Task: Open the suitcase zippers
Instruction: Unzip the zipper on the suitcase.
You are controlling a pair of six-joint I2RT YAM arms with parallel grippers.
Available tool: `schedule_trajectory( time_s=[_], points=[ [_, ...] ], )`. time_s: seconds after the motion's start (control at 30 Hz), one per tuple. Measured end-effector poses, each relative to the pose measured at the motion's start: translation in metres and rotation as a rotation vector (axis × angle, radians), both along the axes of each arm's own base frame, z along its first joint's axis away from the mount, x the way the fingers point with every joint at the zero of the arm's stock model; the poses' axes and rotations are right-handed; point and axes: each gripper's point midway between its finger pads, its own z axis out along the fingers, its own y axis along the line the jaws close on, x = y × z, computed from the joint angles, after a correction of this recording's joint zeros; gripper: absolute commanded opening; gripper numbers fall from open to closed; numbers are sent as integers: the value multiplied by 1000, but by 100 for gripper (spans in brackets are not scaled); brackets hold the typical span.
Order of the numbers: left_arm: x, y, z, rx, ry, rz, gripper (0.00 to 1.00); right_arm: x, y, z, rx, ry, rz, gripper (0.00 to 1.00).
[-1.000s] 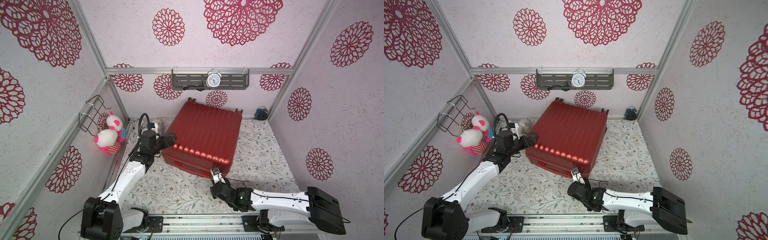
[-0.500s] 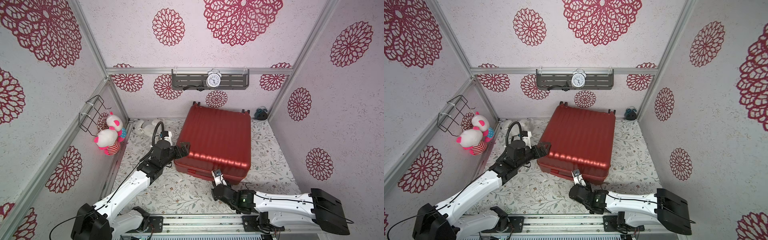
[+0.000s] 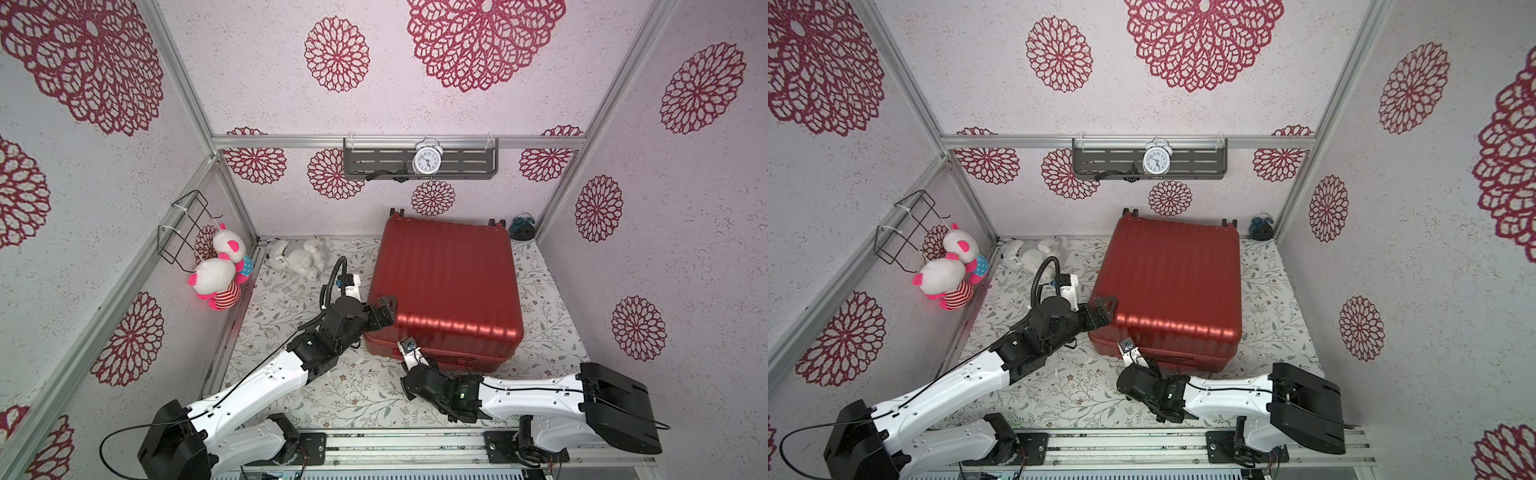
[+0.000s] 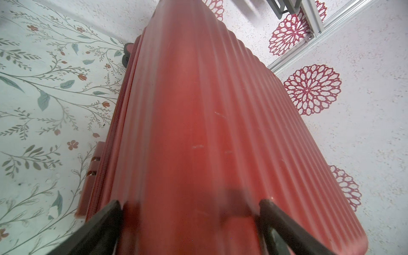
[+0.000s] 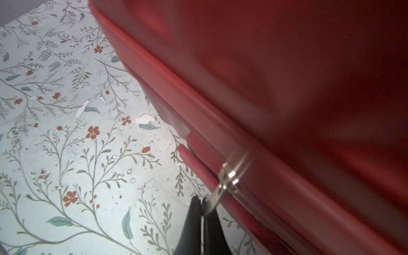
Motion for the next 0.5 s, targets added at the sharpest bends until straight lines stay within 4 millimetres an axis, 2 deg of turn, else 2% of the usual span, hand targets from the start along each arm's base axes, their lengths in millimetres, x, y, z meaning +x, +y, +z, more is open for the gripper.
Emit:
schedule_trajectory(
  time_s=[0.1,0.17,0.27,0.33,0.43,0.5],
  points=[
    [-16,6,4,8,-1,-20,98,-2,8,-1,18,7,16,0],
    [-34,12,7,18,6,-49,98,-3,12,0,33,11,25,0],
    [-52,26,20,5,-6,-65,98,-4,15,0,44,15,35,0],
    [-54,38,27,-10,-13,-56,98,-6,18,0,50,14,42,0],
    [-48,51,32,-16,2,-43,98,-10,22,1,54,15,56,0],
    [-41,52,35,-6,15,-48,98,-25,31,-3,47,42,125,0]
  ],
)
